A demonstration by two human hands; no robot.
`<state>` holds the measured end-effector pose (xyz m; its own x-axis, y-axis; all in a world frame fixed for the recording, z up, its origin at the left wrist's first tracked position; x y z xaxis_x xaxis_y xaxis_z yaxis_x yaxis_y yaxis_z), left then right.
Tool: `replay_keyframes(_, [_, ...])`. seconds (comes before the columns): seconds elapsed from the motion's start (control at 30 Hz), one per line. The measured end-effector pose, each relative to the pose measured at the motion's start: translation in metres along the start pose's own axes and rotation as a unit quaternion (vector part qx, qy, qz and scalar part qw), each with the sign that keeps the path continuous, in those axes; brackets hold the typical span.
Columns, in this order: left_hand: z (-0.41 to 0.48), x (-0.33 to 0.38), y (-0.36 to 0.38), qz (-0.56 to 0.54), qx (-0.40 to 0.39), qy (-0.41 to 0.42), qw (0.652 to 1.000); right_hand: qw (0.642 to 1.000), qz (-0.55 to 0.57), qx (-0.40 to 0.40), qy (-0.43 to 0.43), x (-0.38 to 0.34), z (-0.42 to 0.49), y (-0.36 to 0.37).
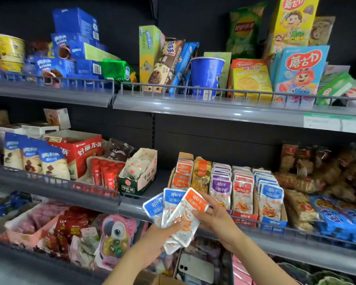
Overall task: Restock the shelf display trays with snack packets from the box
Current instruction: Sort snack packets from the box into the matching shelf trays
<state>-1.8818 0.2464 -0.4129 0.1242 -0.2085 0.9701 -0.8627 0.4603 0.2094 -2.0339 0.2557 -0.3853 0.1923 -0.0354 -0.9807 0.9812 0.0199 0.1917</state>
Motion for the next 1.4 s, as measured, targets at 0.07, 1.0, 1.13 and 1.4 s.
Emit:
replay_keyframes(0.07, [0.004,0.002,-0.008,0.010,-0.005,0.000,1.000,0.998,0.046,-0.018,0.026,-0.001,0.006,0.005])
replay_keyframes(1.0, [0.065,0.002,-0.118,0.052,0.152,-0.017,0.987,0.771,-0.632,0.082,-0.017,-0.010,0.165,0.002])
replay_keyframes(1.13, [0.065,0.006,-0.110,0.111,0.134,-0.011,0.985,0.770,-0.633,0.074,-0.025,-0.008,0.158,0.000])
replay_keyframes(1.4, [0.064,0.030,-0.074,0.123,0.118,0.083,0.982,0.981,-0.178,0.037,-0.073,-0.032,0.095,0.025])
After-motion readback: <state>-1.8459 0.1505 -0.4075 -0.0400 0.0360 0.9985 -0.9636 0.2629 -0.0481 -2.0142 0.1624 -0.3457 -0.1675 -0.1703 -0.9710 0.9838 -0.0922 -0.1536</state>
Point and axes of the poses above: each hand's wrist, its own z-axis towards the middle knuckle, its own y-axis out of the palm, x = y × z, the point moved 6 cm from there along z, towards the middle knuckle, and after that the axes turned 7 degrees about z, right-handed, at the moved point
